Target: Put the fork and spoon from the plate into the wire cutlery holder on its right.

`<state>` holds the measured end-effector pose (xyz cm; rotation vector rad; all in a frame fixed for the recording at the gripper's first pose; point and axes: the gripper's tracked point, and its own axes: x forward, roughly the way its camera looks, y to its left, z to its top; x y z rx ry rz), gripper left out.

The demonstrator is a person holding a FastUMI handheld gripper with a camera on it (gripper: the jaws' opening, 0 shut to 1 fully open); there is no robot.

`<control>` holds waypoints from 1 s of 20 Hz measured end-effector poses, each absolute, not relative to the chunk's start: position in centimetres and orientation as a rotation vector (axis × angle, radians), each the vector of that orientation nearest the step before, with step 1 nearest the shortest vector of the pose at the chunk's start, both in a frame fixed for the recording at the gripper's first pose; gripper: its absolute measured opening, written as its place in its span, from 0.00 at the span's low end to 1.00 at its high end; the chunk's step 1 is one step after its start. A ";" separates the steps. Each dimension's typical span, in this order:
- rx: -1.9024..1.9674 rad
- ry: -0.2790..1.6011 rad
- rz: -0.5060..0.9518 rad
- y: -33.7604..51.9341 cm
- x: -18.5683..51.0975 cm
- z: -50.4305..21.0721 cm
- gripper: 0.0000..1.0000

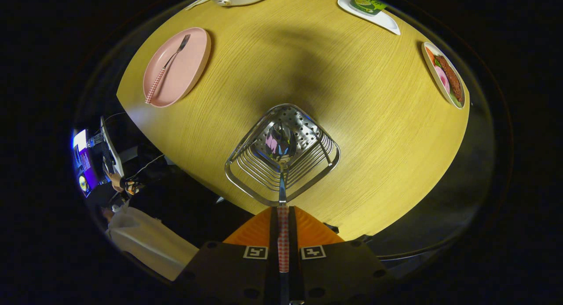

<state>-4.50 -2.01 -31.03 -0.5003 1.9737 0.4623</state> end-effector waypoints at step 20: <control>-0.073 1.442 0.414 6.3 2.2 -21.6 0.99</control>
